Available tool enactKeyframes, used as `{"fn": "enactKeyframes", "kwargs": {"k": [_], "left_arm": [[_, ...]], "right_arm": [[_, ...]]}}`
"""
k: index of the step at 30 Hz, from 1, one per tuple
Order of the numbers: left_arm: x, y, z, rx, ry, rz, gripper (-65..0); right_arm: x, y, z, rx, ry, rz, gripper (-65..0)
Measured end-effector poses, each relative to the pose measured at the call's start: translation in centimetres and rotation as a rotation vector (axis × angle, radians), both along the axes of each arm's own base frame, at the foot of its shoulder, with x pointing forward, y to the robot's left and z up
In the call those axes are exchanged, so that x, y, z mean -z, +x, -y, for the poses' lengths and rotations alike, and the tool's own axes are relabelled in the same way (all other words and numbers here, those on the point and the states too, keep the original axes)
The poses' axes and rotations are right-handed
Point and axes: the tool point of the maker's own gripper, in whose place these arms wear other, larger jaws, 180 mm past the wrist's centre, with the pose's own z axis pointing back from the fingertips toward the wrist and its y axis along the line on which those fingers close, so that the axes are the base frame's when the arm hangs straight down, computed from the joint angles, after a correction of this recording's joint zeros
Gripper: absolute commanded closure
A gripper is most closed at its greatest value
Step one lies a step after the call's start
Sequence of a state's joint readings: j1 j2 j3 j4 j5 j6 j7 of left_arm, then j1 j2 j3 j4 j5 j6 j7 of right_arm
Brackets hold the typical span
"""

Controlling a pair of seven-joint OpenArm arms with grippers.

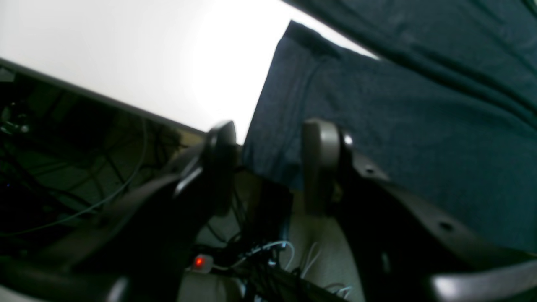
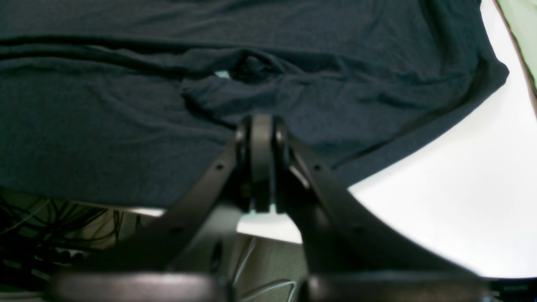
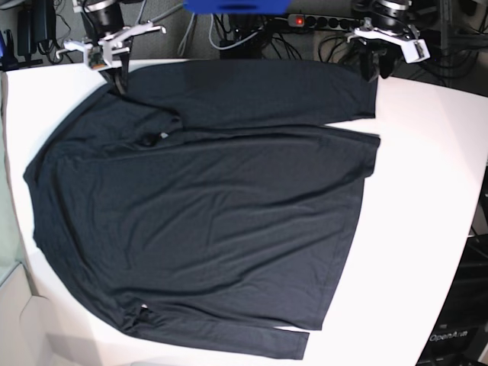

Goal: Fold the T-shirt properly
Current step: 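Grasp the shoulder edge of the shirt with both grippers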

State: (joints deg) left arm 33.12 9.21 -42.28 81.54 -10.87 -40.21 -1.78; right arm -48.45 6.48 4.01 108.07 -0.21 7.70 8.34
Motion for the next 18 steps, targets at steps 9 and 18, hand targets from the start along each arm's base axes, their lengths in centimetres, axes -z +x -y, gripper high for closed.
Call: {"fn": "enactKeyframes", "kwargs": {"k": [9, 18], "left_arm": [[0.09, 0.04, -0.35, -0.010, 0.005, -0.005, -4.0], [0.20, 0.51, -0.25, 0.054, 0.027, -0.104, 0.0]], "right_arm": [[0.00, 0.01, -0.01, 0.000, 0.000, 0.000, 0.0], [-0.03, 0.08, 0.00, 0.000, 0.000, 0.002, 0.0]]}}
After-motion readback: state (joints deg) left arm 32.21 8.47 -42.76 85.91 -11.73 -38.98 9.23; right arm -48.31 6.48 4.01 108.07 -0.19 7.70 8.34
